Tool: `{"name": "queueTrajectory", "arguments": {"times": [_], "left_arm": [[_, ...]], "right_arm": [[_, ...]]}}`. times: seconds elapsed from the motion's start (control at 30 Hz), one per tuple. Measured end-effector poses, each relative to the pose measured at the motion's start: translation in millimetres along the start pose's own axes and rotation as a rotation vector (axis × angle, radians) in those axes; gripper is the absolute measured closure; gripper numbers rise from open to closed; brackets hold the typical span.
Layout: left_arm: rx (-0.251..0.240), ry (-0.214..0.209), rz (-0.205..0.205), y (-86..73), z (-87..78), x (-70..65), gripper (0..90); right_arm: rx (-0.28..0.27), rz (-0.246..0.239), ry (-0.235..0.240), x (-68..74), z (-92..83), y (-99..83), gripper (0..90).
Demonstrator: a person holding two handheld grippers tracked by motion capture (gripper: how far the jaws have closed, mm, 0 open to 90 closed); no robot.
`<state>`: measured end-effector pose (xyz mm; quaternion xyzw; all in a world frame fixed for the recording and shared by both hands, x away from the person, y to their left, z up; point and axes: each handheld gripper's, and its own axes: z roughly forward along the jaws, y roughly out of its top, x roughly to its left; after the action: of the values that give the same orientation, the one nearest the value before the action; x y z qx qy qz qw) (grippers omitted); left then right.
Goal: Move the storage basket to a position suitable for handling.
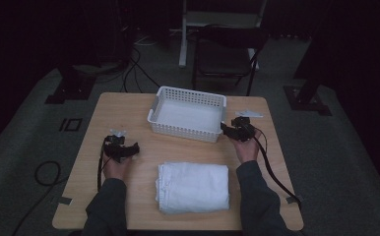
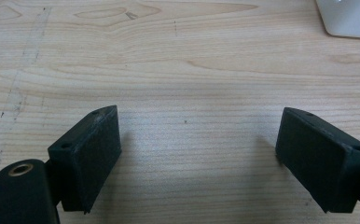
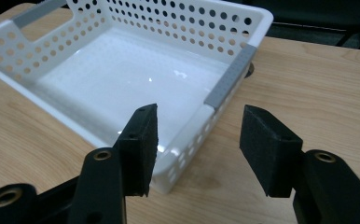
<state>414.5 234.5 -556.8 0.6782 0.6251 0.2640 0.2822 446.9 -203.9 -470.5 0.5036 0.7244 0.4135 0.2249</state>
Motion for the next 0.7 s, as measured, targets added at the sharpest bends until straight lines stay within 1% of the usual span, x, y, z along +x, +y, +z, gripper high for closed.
{"name": "queueTrajectory", "arguments": {"times": [0.1, 0.2, 0.4, 0.5, 0.7], "left_arm": [[0.000, 0.000, 0.000, 0.0, 0.0, 0.0, 13.6], [0.000, 0.000, 0.000, 0.0, 0.0, 0.0, 13.6], [0.001, 0.000, 0.000, 0.0, 0.0, 0.0, 13.6], [0.000, 0.000, 0.000, 0.1, 0.1, -0.2, 13.5], [0.000, 0.001, 0.000, 0.1, 0.1, -0.3, 13.6]], "right_arm": [[0.001, 0.005, 0.006, 1.8, 2.5, 2.5, 46.0], [0.023, 0.009, 0.003, 3.3, 10.1, 4.6, 45.9], [0.057, 0.017, -0.009, 1.8, 21.2, 4.0, 45.9], [0.071, 0.020, -0.018, 0.7, 24.2, 3.1, 47.1], [0.092, 0.014, -0.016, 0.5, 28.7, 1.3, 49.8]]}}
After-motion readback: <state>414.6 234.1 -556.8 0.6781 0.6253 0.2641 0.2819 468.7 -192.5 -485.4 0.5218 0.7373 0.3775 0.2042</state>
